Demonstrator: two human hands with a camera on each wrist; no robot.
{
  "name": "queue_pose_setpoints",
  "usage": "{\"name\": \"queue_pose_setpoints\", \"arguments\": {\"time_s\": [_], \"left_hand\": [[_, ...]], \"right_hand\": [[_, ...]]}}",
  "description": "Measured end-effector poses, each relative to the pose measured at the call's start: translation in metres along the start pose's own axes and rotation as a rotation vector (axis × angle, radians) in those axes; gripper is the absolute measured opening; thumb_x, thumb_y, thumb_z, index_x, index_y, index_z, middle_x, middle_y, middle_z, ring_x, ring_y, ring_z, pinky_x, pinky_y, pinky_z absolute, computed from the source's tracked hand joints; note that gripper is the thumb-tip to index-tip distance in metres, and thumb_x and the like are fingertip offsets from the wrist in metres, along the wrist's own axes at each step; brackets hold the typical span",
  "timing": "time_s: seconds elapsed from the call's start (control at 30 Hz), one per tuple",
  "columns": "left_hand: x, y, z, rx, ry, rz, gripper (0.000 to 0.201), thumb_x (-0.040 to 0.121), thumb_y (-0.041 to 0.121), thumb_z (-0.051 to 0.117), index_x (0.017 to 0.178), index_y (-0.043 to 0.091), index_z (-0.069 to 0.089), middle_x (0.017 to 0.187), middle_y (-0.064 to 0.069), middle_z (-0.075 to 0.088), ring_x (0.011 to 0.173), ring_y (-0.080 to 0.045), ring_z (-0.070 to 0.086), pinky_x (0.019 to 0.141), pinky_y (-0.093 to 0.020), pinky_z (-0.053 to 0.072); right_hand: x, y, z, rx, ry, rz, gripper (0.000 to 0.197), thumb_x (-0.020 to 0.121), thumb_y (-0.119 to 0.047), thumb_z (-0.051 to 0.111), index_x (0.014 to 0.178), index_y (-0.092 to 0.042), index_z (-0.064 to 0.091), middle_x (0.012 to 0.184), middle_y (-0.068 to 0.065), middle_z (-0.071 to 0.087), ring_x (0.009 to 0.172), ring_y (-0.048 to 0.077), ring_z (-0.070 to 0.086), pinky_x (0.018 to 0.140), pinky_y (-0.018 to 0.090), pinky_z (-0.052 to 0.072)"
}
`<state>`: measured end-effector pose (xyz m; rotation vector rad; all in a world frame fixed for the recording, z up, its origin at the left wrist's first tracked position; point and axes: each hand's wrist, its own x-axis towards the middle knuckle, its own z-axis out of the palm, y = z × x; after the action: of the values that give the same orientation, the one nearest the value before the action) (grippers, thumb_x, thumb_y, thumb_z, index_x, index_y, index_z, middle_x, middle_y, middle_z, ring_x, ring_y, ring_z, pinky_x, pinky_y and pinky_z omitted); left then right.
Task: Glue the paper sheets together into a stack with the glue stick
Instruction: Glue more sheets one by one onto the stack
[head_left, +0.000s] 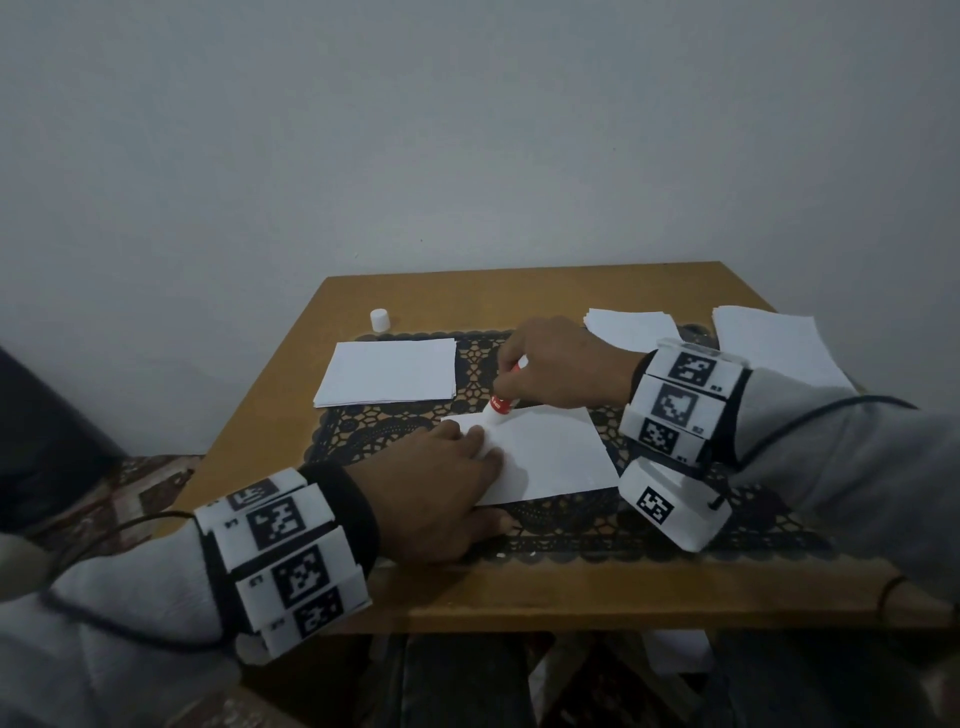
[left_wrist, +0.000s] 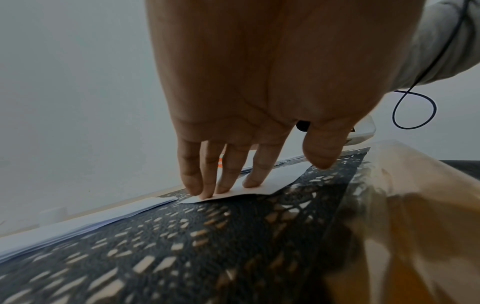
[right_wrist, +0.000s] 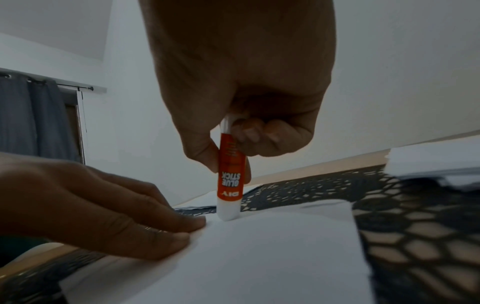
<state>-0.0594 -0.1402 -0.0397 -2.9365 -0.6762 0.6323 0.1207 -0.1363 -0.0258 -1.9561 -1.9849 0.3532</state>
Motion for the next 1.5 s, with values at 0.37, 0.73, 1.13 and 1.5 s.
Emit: {"name": "queue_pose_setpoints", "arguments": {"time_s": [0.37, 0.73, 1.13, 1.5], "left_hand": [[0.008, -0.004, 0.003, -0.018, 0.071, 0.001, 0.058, 0.095, 0.057, 0.033, 0.139, 0.02, 0.039, 0.141, -0.008, 0.042, 0.123, -0.023, 0.041, 0.103, -0.042, 0.041], [0.015, -0.011, -0.002, -0.048, 0.174, 0.035, 0.039, 0.096, 0.044, 0.043, 0.129, 0.025, 0.051, 0.119, -0.002, 0.056, 0.107, -0.02, 0.053, 0.093, -0.037, 0.047], [0.048, -0.012, -0.018, 0.076, 0.133, 0.036, 0.064, 0.091, 0.037, 0.059, 0.148, 0.033, 0.03, 0.122, -0.008, 0.051, 0.108, -0.025, 0.052, 0.083, -0.031, 0.042], [0.053, -0.007, -0.021, 0.129, 0.041, 0.014, 0.069, 0.093, 0.036, 0.057, 0.151, 0.033, 0.02, 0.125, -0.012, 0.044, 0.106, -0.028, 0.051, 0.072, -0.031, 0.038]], "right_hand": [[-0.015, 0.022, -0.015, -0.119, 0.029, 0.256, 0.038, 0.083, -0.029, 0.063, 0.054, -0.013, 0.044, 0.051, 0.0, 0.037, 0.049, 0.016, 0.033, 0.049, 0.025, 0.027], [-0.022, 0.032, -0.024, -0.212, 0.005, 0.348, 0.037, 0.087, -0.034, 0.061, 0.063, -0.012, 0.043, 0.062, 0.001, 0.043, 0.057, 0.013, 0.04, 0.051, 0.024, 0.031], [-0.029, 0.041, -0.053, -0.08, 0.023, 0.332, 0.036, 0.088, -0.03, 0.057, 0.062, -0.005, 0.054, 0.053, 0.005, 0.048, 0.036, 0.015, 0.045, 0.037, 0.02, 0.037], [-0.031, 0.038, -0.019, -0.098, 0.01, 0.092, 0.024, 0.085, -0.026, 0.062, 0.075, -0.006, 0.071, 0.082, 0.012, 0.07, 0.073, 0.025, 0.063, 0.067, 0.04, 0.052]]}}
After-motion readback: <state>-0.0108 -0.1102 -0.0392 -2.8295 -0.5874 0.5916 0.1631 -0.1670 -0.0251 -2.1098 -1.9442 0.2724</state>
